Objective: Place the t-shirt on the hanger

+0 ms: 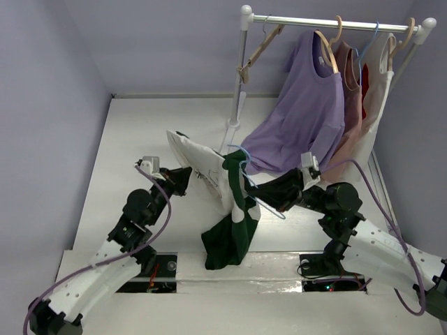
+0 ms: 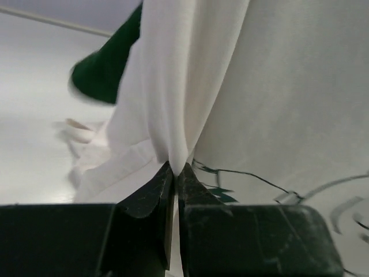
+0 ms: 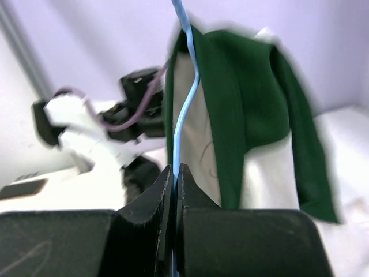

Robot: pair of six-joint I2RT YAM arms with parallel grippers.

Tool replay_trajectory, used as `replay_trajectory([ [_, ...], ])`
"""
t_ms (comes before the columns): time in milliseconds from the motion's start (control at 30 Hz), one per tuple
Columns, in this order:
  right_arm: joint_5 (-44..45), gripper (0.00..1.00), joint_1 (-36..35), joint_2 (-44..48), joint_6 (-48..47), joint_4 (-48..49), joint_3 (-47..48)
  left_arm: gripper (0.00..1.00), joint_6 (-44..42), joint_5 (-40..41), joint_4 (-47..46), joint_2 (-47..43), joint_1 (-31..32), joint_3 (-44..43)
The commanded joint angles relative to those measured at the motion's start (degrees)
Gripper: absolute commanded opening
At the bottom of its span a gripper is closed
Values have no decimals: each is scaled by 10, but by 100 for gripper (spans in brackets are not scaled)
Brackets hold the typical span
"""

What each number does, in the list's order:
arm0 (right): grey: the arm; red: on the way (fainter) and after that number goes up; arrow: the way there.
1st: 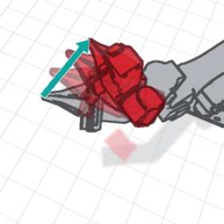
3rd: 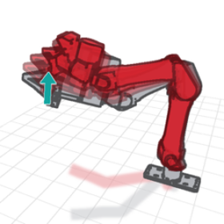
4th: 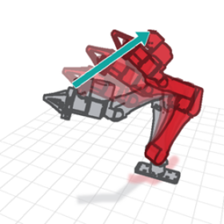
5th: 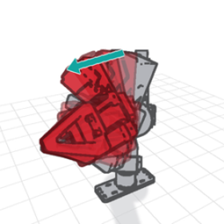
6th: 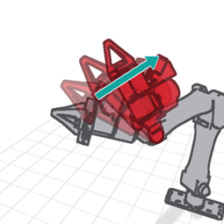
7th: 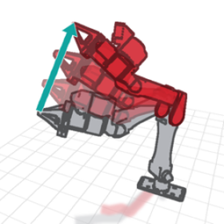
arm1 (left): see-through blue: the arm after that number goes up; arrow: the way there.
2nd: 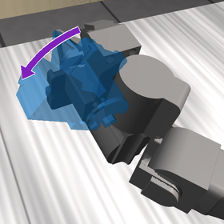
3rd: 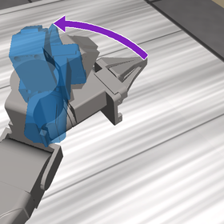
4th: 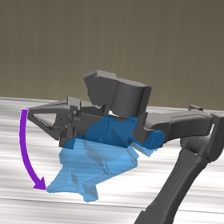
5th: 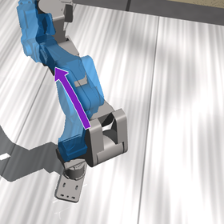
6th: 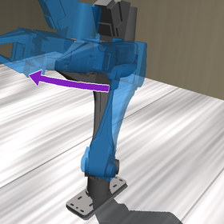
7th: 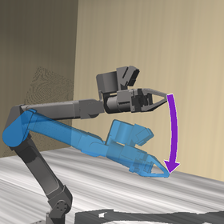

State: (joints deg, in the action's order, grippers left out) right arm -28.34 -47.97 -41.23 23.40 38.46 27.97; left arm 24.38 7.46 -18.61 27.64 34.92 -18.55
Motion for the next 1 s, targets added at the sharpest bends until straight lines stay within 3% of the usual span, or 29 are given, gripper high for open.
replay_trajectory([
  [0,58,0,4,5,-66,110,32,0,51,-53,24,-57,10,0],
  [133,113,0,-29,-63,-89,143,41,0,103,-130,-40,-63,37,23],
  [233,199,0,-88,-113,-149,167,50,0,92,-84,-44,-25,100,25],
  [367,332,0,-126,-143,-204,273,38,0,81,-8,-45,9,177,9],
  [433,375,0,-134,-123,-225,297,17,0,69,34,-5,-2,184,-10],
  [533,374,0,-134,-49,-227,223,-1,0,45,77,50,-52,184,-64],
  [633,398,0,-134,-46,-216,168,-19,0,49,66,83,-33,184,-103],
  [767,490,0,-134,-85,-250,299,-55,0,97,53,67,38,199,-74],
  [867,511,0,-134,-27,-259,326,-81,0,109,118,112,15,205,-72],
  [967,525,0,-134,34,-266,333,-120,0,134,198,226,-42,205,-78],
])
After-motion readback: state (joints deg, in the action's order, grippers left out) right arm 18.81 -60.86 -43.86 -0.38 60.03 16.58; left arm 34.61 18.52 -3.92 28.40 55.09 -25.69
